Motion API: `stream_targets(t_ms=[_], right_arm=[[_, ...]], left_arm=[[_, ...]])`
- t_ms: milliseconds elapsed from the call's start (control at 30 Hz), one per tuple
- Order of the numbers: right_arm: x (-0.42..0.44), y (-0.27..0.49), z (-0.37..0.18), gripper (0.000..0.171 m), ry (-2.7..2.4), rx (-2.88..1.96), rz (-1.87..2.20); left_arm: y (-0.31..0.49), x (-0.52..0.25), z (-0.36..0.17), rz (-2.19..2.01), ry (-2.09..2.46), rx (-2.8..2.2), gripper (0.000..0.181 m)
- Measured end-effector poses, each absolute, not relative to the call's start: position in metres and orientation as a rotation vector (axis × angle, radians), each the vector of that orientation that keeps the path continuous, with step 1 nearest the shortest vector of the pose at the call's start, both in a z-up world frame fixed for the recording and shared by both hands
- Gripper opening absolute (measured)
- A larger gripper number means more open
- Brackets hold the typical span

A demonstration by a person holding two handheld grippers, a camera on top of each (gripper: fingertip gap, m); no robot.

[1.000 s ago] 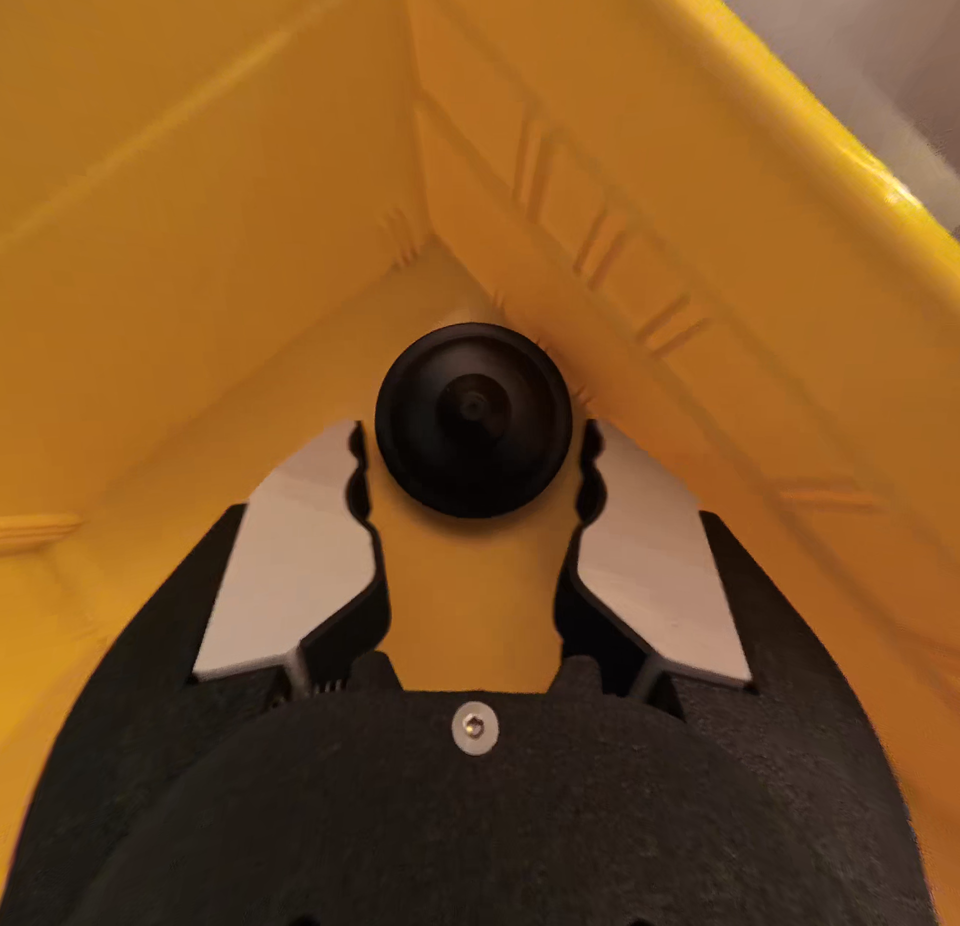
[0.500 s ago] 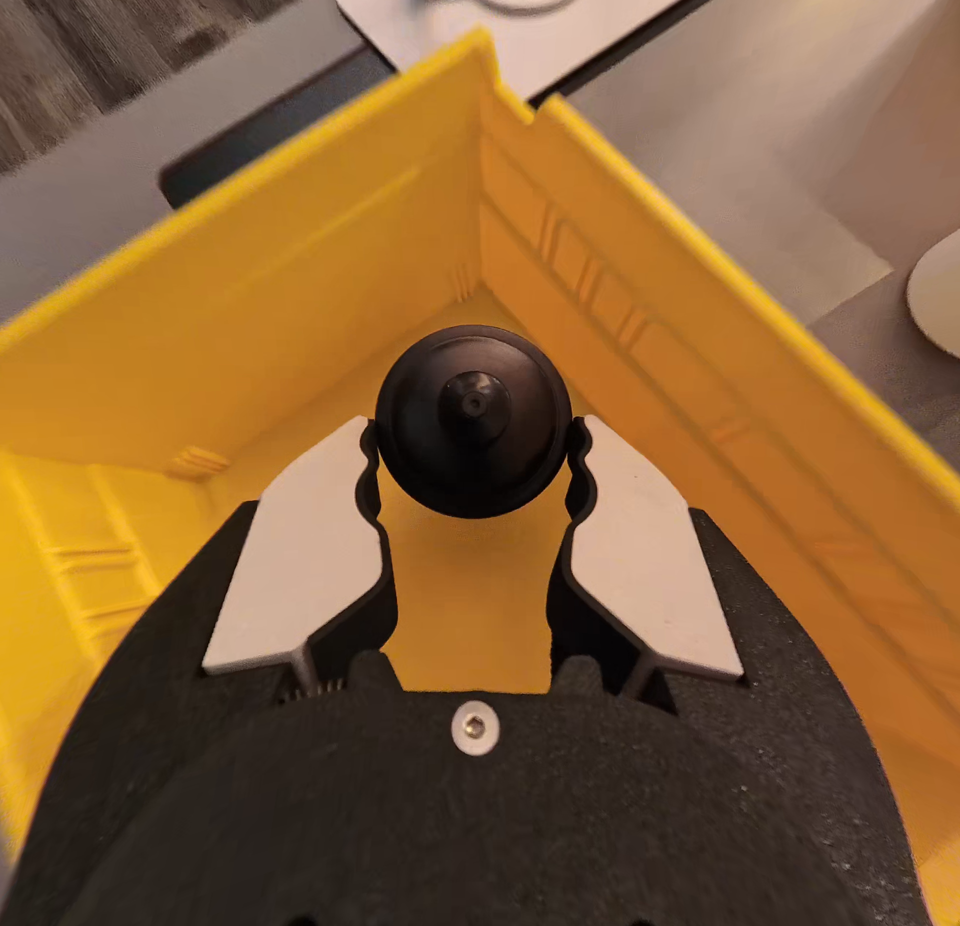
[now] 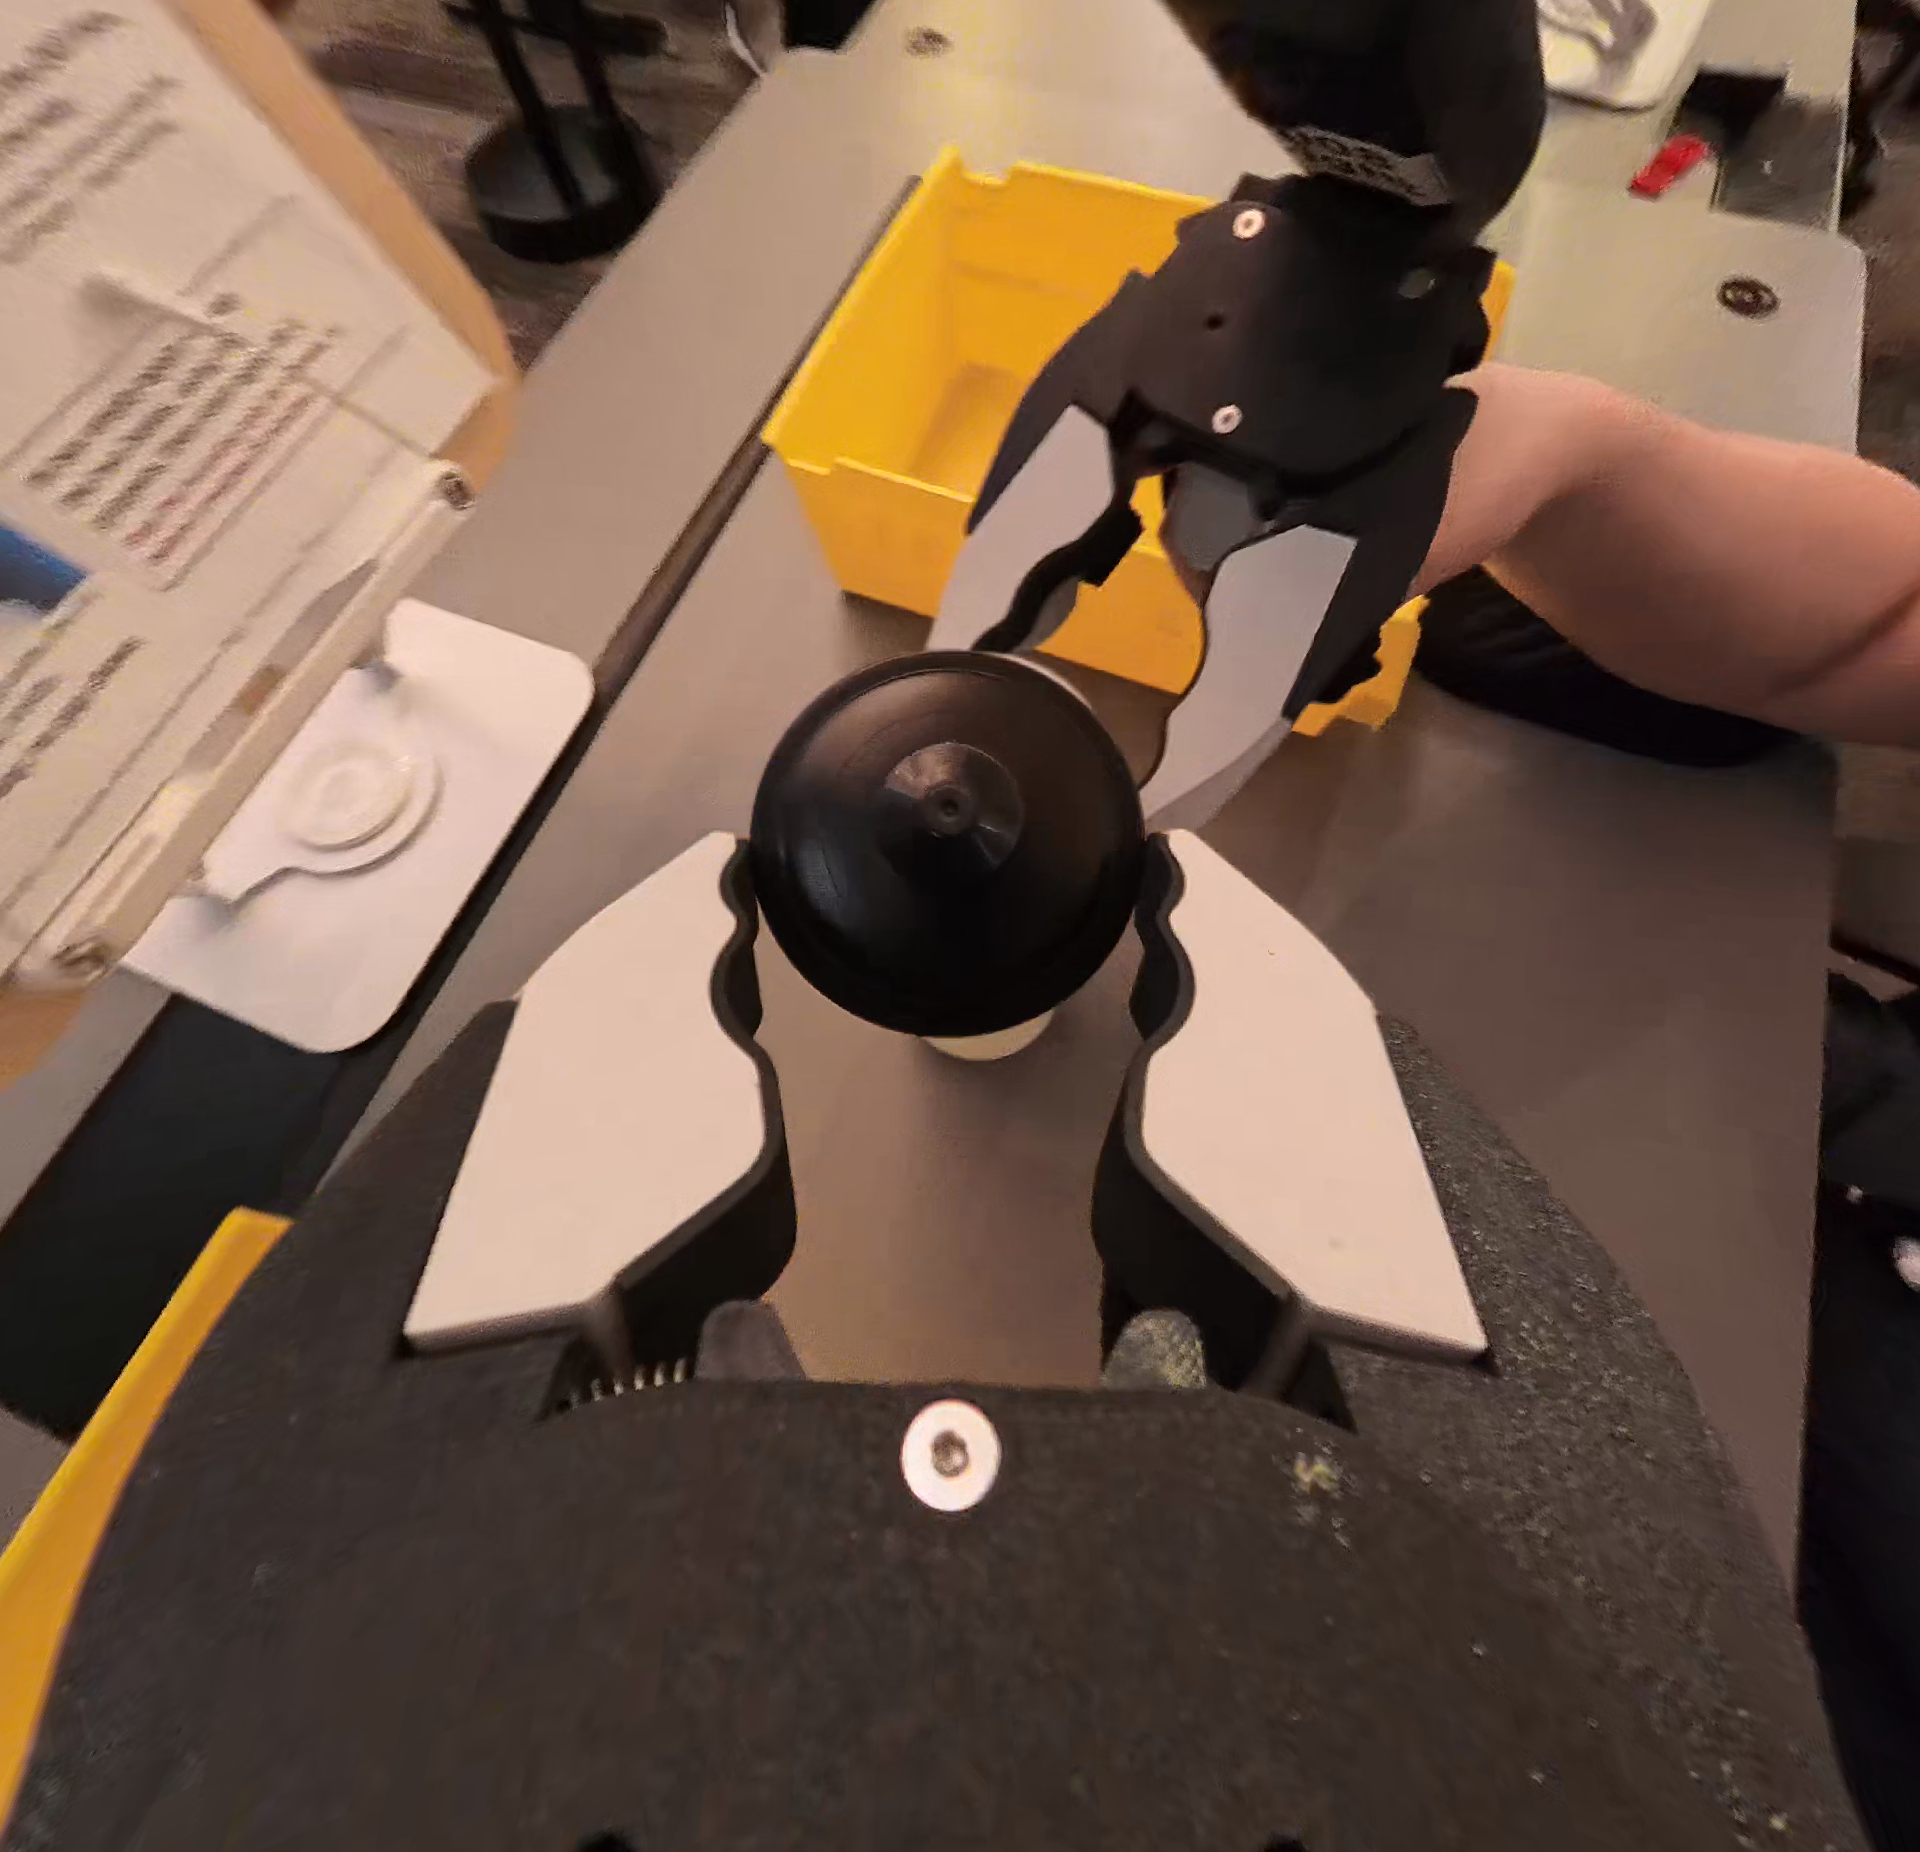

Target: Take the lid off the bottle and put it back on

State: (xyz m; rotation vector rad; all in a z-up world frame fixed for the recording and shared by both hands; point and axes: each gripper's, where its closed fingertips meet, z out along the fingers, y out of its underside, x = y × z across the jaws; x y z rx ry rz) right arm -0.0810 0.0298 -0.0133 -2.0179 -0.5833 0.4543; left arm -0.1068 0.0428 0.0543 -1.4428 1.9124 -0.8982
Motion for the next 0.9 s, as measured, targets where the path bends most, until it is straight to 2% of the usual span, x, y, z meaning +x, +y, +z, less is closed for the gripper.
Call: stream_targets(t_ms=[167, 533, 700, 900], right_arm=[[-0.08, 0.029, -0.014, 0.067, -0.586, -2.022, 0.45], [-0.08, 0.031, -0.016, 0.065, -0.594, -2.029, 0.43], [-0.079, 0.032, -0.029, 0.054, -0.624, -2.083, 0.392], [-0.073, 0.034, -0.022, 0.065, -0.659, -2.052, 0.291]], left_arm=[[0.027, -0.083, 0.032, -0.801, 2.054, -1.518, 0.071], [0.033, -0.077, 0.029, -0.652, 2.061, -1.485, 0.07], [0.038, -0.082, 0.032, -0.71, 2.006, -1.488, 0.071], [0.04, -0.083, 0.029, -0.769, 1.99, -1.504, 0.07]])
